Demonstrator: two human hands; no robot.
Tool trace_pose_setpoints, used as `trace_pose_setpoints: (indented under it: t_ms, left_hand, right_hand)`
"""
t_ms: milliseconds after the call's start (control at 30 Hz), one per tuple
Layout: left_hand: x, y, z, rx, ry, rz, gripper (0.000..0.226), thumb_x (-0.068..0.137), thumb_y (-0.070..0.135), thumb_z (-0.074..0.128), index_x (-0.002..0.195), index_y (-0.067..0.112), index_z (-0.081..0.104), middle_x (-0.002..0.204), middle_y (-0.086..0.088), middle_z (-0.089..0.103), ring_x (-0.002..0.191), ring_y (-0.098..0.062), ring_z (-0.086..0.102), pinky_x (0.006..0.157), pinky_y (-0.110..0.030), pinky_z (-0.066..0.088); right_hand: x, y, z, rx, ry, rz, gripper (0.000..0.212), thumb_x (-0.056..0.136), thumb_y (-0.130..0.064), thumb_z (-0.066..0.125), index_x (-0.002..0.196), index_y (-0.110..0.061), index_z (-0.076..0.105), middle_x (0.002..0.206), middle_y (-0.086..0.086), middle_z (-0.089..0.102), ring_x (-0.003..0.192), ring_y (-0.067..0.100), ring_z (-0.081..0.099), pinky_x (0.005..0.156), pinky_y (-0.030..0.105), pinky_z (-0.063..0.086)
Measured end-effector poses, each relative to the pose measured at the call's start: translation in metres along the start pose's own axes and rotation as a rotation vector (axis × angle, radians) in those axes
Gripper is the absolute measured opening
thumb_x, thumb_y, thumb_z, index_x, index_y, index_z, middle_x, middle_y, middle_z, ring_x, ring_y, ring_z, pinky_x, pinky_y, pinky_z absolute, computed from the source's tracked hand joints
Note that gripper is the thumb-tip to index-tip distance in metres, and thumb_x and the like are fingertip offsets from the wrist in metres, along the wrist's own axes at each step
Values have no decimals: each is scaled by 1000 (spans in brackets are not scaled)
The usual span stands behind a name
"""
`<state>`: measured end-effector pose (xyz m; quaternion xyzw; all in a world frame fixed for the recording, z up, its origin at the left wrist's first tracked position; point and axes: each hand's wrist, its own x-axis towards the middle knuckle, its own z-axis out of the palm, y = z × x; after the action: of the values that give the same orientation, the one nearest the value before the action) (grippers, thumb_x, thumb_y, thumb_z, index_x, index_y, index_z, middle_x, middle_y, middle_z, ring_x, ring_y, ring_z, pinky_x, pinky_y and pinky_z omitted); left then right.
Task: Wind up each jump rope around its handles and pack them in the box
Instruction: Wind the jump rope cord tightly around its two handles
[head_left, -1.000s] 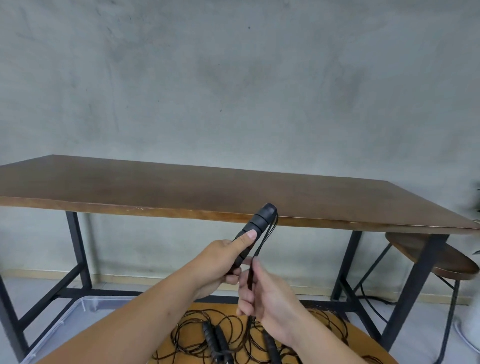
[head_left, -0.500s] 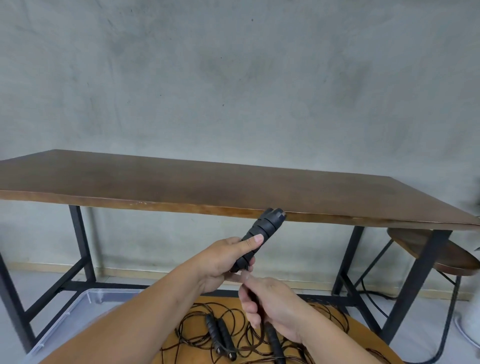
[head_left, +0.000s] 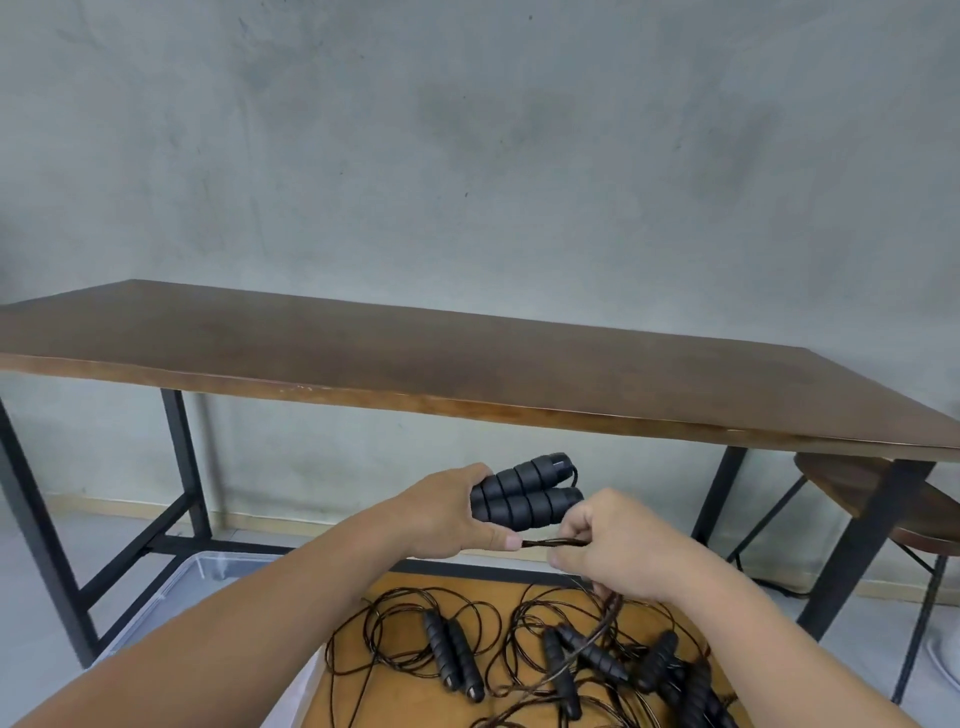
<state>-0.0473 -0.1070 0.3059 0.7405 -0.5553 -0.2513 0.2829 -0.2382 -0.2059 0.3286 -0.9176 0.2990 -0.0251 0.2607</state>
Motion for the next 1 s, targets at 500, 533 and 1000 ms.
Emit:
trace_pose_setpoints:
  t_ms: [500,533,1000]
  left_hand:
    - [-15,15,-27,606,-53,92,71,76,52,78,131,23,45,115,0,64,98,-20,59,88,-35,51]
    - [-18,16,-29,605,-61,104,71,76,52,78,131,23,45,112,0,64,95,-19,58,86,-33,51]
    - [-42,6,-67,55,46,129,31,80,25,78,93,22,51,76,7,51,61,-3,48,53,-10,38]
  right_hand:
    - [29,-77,-36,-263,62,-306,17,76,-40,80,84,-25,77,80,-8,70,76,10,65,69,31,58]
    - [35,-79,-42,-211,26,-299,19,71,-40,84,79,-24,76,76,-9,70,74,9,65,68,30,57]
    - [103,-46,6,1305,-353,-72,28,92,-7,51,77,-11,75,76,7,66,68,18,54,64,29,39]
